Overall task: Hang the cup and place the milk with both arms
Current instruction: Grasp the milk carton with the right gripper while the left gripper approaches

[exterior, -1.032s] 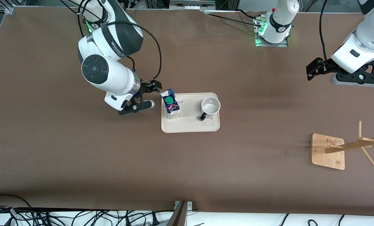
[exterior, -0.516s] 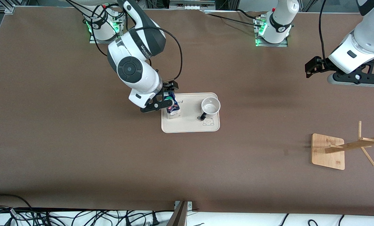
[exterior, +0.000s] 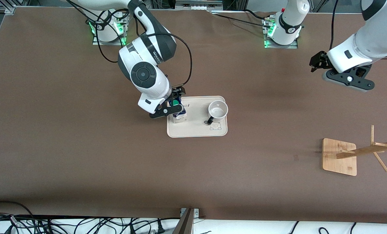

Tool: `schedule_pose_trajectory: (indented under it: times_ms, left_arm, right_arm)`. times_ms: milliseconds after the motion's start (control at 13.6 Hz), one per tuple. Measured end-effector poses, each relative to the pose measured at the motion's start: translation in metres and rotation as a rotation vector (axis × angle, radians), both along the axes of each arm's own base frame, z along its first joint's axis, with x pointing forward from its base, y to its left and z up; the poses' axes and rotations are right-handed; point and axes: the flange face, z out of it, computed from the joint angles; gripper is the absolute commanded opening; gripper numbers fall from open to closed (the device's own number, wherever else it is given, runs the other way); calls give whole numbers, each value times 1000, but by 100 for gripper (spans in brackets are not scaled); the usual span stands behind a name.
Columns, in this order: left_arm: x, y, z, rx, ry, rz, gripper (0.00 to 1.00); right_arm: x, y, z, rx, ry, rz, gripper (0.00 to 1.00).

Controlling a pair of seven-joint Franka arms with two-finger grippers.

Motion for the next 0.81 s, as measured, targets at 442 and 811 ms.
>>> schedule_pose_trajectory:
  times_ms: [442,811]
  left_arm:
    - [0,-21,-9,-6,22,-78,100]
    - [-1,-25,-9,-7,22,-88,100]
  right_arm:
    - [2,1,-10,1,0,13,100]
    - [3,1,-15,5,-4,21,100]
